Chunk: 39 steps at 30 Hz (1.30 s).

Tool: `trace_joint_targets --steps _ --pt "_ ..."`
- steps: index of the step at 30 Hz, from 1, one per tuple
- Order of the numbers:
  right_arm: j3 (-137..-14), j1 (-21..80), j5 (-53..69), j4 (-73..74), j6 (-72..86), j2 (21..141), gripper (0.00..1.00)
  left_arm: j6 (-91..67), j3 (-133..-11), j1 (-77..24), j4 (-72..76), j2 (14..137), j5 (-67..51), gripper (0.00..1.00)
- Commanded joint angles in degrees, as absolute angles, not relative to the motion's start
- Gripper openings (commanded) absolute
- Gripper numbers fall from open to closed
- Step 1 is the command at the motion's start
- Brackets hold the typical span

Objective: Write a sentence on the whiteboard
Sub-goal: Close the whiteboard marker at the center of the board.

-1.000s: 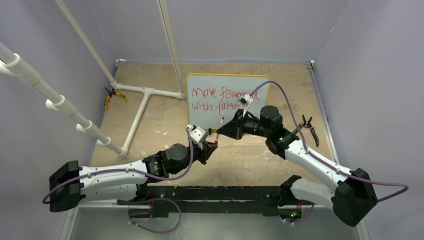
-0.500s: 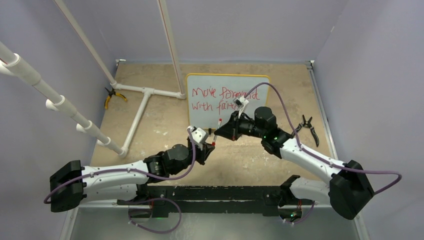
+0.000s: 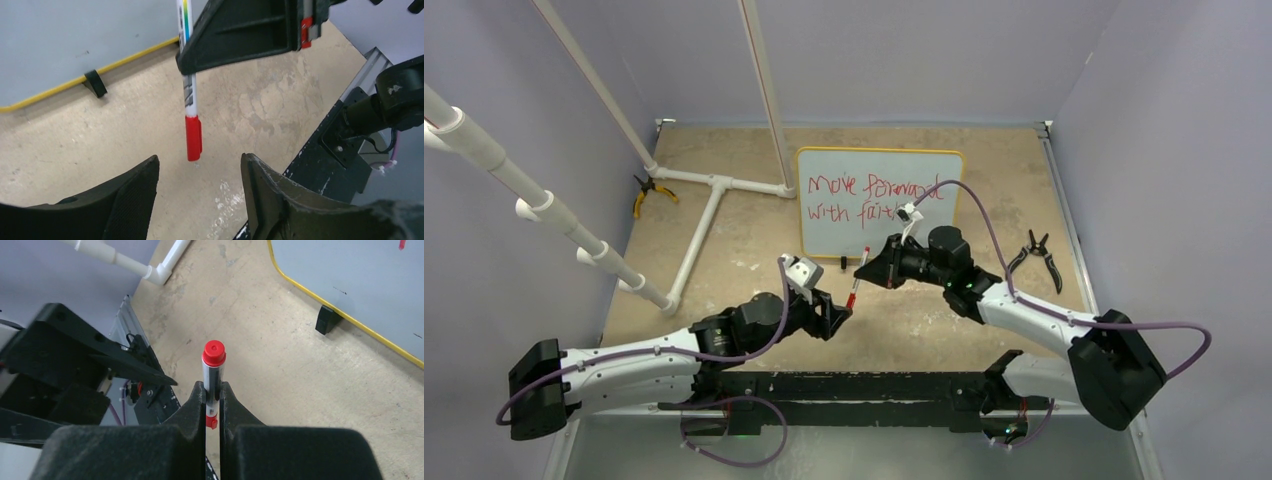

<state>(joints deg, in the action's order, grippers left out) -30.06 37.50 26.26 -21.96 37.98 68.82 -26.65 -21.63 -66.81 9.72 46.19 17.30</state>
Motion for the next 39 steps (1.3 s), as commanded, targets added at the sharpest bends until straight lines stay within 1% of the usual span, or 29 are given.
trace_joint_targets --steps 1,9,15,20,26,29,31,36,37,39 --pt "-30.64 37.62 26.80 -27.21 38.75 66.30 0.00 -33.74 -19.77 -65.06 9.21 47.15 10.87 0.61" --pt "-32.89 37.62 31.55 -25.14 35.11 65.34 0.00 -37.15 -18.30 -58.24 15.64 49.44 0.58 0.63" --pt "-33.76 37.62 34.88 -23.64 33.45 64.44 0.00 -36.68 -18.41 -58.01 20.68 52.95 -2.32 0.61" --pt "-34.77 37.63 35.69 -21.96 33.09 63.68 0.00 -37.06 -18.42 -57.92 23.23 55.37 -3.73 0.51" --pt "-35.14 37.60 36.92 -20.85 32.73 63.49 0.00 -37.48 -17.89 -57.92 24.60 55.55 -3.38 0.38" --pt "-35.36 37.61 37.45 -20.04 32.39 63.47 0.00 -37.14 -18.06 -57.96 25.13 55.62 -3.24 0.36" --pt "-35.55 37.62 37.80 -19.57 32.18 63.51 0.00 -36.94 -18.10 -57.92 25.55 56.05 -3.25 0.33" --pt "-35.99 37.62 39.19 -19.39 32.24 63.91 0.00 -37.04 -18.06 -57.92 27.15 57.57 -3.53 0.30" --pt "-36.01 37.66 39.40 -19.22 32.25 64.06 0.00 -37.05 -17.89 -57.92 27.71 57.69 -3.52 0.23" --pt "-36.03 37.65 40.14 -18.81 32.13 64.24 0.00 -37.25 -17.48 -57.92 29.13 57.83 -3.52 0.12"
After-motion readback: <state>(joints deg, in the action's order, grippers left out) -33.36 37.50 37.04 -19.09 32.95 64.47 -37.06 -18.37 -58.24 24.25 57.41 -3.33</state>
